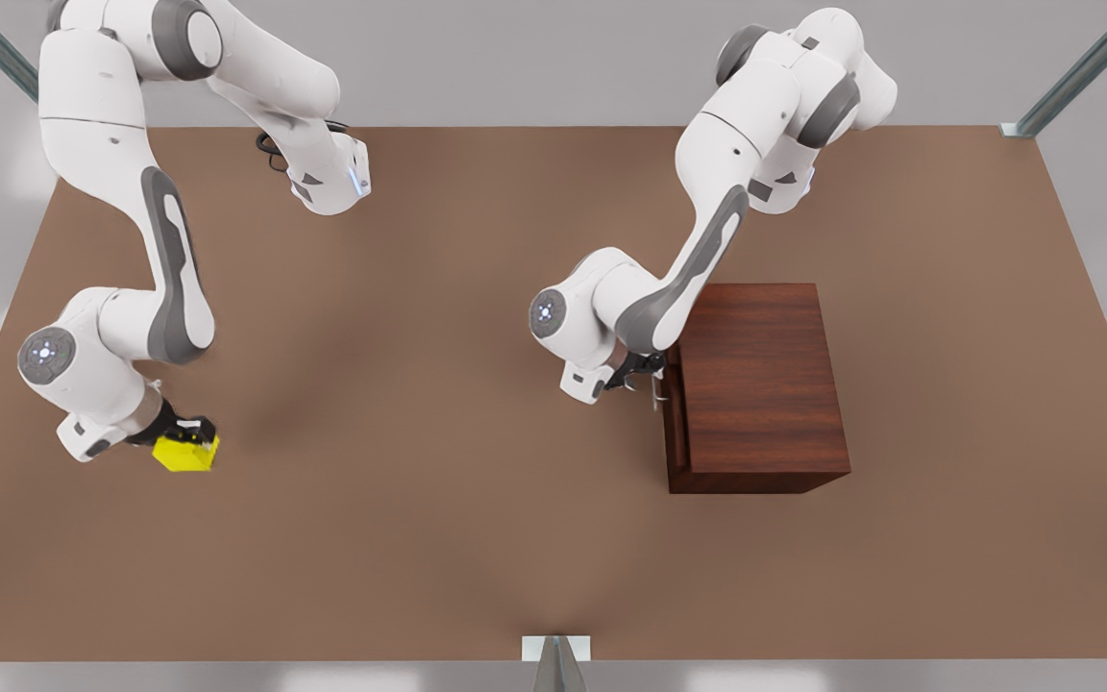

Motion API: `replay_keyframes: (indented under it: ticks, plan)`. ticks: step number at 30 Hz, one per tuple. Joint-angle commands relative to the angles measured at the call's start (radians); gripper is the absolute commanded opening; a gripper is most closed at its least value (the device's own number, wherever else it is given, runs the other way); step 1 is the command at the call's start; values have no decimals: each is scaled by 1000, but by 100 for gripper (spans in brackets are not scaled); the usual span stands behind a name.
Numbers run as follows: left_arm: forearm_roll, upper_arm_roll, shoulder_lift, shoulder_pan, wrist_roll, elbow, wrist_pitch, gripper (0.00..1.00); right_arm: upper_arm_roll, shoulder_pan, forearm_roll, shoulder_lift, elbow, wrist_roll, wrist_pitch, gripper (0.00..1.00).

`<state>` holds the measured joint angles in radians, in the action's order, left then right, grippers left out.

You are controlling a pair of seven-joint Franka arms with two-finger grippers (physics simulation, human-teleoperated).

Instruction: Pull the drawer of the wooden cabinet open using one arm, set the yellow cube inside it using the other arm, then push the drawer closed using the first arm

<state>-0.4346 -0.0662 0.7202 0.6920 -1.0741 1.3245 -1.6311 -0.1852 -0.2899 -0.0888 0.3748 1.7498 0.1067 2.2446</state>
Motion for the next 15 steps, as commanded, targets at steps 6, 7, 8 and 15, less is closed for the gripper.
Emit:
replay_keyframes:
  ticks: [6,7,8,15]
  plan:
    - [-3,-1,27,21,-72,-62,-16,64,-39,11,18,-145,-151,-30,-394,58]
    - [-3,-1,34,26,-72,-71,-21,64,-39,15,18,-145,-162,-48,-408,58]
    - [-3,-1,34,26,-72,-74,-32,64,-48,14,18,-145,-162,-51,-408,58]
    - [-1,-23,56,34,-73,-122,-44,64,-57,14,20,-145,-159,-51,-408,58]
